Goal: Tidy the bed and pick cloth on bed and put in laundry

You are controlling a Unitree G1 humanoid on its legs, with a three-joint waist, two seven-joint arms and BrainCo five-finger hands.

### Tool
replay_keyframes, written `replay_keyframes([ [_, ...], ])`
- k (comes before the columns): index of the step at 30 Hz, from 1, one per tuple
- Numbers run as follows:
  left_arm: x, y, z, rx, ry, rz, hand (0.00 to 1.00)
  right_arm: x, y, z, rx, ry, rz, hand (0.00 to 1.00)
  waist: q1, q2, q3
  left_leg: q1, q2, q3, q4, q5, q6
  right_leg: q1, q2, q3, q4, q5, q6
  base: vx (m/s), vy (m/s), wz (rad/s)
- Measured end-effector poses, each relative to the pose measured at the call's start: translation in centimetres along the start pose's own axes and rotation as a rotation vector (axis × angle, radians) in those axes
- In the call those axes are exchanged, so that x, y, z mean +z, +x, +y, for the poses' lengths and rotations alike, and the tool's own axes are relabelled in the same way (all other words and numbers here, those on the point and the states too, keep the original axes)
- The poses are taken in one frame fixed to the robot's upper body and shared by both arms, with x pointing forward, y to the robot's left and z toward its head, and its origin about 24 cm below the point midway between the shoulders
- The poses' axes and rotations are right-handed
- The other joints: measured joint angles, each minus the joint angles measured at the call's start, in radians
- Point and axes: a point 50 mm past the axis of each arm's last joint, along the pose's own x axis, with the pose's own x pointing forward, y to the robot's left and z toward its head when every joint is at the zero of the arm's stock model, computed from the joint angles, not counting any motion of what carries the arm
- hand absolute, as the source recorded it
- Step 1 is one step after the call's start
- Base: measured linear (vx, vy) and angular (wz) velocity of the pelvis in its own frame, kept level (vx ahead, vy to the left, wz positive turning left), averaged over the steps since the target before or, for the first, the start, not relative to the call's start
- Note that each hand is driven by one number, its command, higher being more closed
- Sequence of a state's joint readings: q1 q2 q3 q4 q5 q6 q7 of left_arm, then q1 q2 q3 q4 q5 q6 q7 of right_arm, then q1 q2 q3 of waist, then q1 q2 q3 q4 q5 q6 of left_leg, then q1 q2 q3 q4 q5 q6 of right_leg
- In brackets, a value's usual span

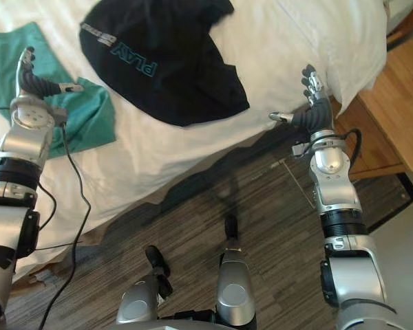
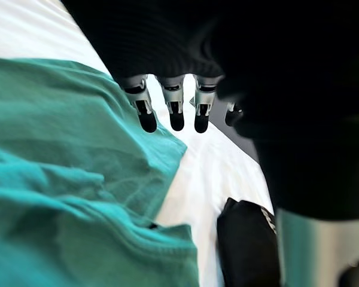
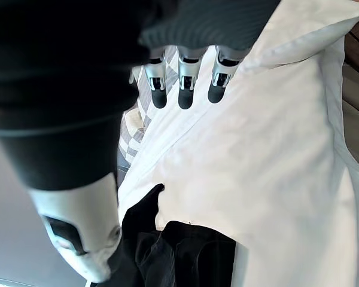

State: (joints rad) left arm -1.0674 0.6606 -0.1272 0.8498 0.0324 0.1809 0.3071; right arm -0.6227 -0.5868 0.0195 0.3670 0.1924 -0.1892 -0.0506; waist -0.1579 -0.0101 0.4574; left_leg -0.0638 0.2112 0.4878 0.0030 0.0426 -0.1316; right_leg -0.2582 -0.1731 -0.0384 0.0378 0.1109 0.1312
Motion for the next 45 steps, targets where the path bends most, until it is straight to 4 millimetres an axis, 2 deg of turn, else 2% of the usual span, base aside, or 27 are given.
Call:
replay_keyframes([
  [3, 0.3, 0.2, -0.1, -0.036, 0.025, 0.038, 0.0, 1.3, 0.1, 1.2, 0.025, 0.038, -0.055, 0.0, -0.007, 0.0, 0.0, -0.052, 0.014, 0.034, 0.017, -0.001, -0.002, -0.077, 0.013, 0.028, 0.029, -0.002, -0.003, -0.02, -0.038, -0.21],
  [6, -1.1, -0.3, -1.2, -0.099, 0.11, 0.136, 0.0, 1.2, -0.4, 2.6, 0.066, 0.061, -0.043, 0.0, -0.012, 0.001, 0.005, -0.06, 0.025, 0.059, 0.022, -0.001, -0.002, -0.1, 0.02, 0.036, 0.044, -0.005, -0.008, 0.0, -0.019, -0.15],
  [7, -1.3, -0.2, -1.0, -0.107, 0.135, 0.151, 0.0, 1.1, -0.9, 2.9, 0.075, 0.067, -0.042, 0.0, -0.012, 0.004, 0.008, -0.06, 0.03, 0.064, 0.03, -0.001, -0.002, -0.102, 0.022, 0.036, 0.055, -0.01, -0.015, 0.01, -0.005, -0.08],
  [14, -3.7, -0.8, -1.1, -0.176, 0.116, 0.245, 0.0, 1.2, -1.5, 3.3, 0.088, 0.052, -0.03, 0.0, -0.014, 0.011, 0.01, -0.059, 0.032, 0.08, 0.049, -0.001, -0.002, -0.119, 0.012, 0.019, 0.13, -0.053, -0.013, -0.02, 0.007, 0.05],
  [19, -4.2, -1.1, -1.1, -0.194, 0.057, 0.253, 0.0, 0.9, -2.2, 3.2, 0.09, 0.034, -0.015, 0.0, -0.014, 0.018, 0.007, -0.061, 0.019, 0.076, 0.039, 0.004, 0.0, -0.148, -0.004, 0.009, 0.19, -0.085, -0.009, 0.0, 0.014, 0.11],
  [21, -4.5, -1.3, -1.3, -0.211, 0.002, 0.253, 0.0, 0.7, -2.3, 3.0, 0.083, 0.035, -0.004, 0.0, -0.012, 0.029, 0.006, -0.061, 0.013, 0.075, 0.034, 0.009, 0.001, -0.15, -0.007, 0.007, 0.192, -0.085, -0.009, 0.02, 0.006, 0.07],
  [22, -4.8, -1.5, -1.5, -0.223, -0.026, 0.257, 1.0, 0.6, -2.4, 2.7, 0.076, 0.035, 0.001, 0.0, -0.011, 0.039, 0.004, -0.061, 0.011, 0.073, 0.034, 0.01, 0.002, -0.148, -0.01, 0.004, 0.192, -0.085, -0.009, 0.02, 0.013, 0.05],
  [29, -8.0, -2.8, -1.8, -0.222, -0.118, 0.309, 1.0, -0.6, -3.3, 2.6, 0.099, 0.031, 0.058, 0.0, -0.011, 0.072, -0.013, -0.057, 0.008, 0.07, 0.032, 0.039, 0.006, -0.121, -0.02, -0.022, 0.191, -0.091, -0.009, 0.02, 0.002, 0.11],
  [34, -12.0, -5.3, -3.2, -0.194, -0.171, 0.388, 1.0, -1.3, -3.7, 2.4, 0.096, 0.028, 0.095, 0.0, 0.003, 0.096, -0.028, -0.057, 0.012, 0.043, 0.011, 0.042, 0.007, -0.101, -0.016, -0.05, 0.178, -0.09, -0.008, 0.0, 0.011, 0.14],
  [39, -13.4, -7.2, -4.8, -0.16, -0.177, 0.373, 1.0, -3.2, -3.7, 1.7, 0.099, -0.013, 0.185, 0.0, 0.023, 0.101, -0.04, -0.059, 0.01, 0.01, -0.002, 0.049, 0.012, -0.075, -0.013, -0.064, 0.14, -0.072, -0.001, 0.0, 0.01, 0.11],
  [41, -13.2, -7.7, -5.4, -0.142, -0.179, 0.345, 1.0, -3.5, -2.9, 0.5, 0.084, -0.073, 0.21, 0.0, 0.04, 0.101, -0.041, -0.064, 0.007, -0.007, -0.003, 0.049, 0.012, -0.06, -0.012, -0.067, 0.101, -0.048, 0.004, 0.0, 0.0, 0.0],
  [45, -12.5, -8.2, -5.8, -0.137, -0.171, 0.288, 1.0, -2.4, -1.1, -1.3, 0.064, -0.178, 0.19, 0.0, 0.046, 0.102, -0.042, -0.09, 0.007, -0.046, 0.0, 0.053, 0.018, -0.043, -0.014, -0.101, 0.069, -0.031, 0.005, 0.01, 0.012, 0.25],
])
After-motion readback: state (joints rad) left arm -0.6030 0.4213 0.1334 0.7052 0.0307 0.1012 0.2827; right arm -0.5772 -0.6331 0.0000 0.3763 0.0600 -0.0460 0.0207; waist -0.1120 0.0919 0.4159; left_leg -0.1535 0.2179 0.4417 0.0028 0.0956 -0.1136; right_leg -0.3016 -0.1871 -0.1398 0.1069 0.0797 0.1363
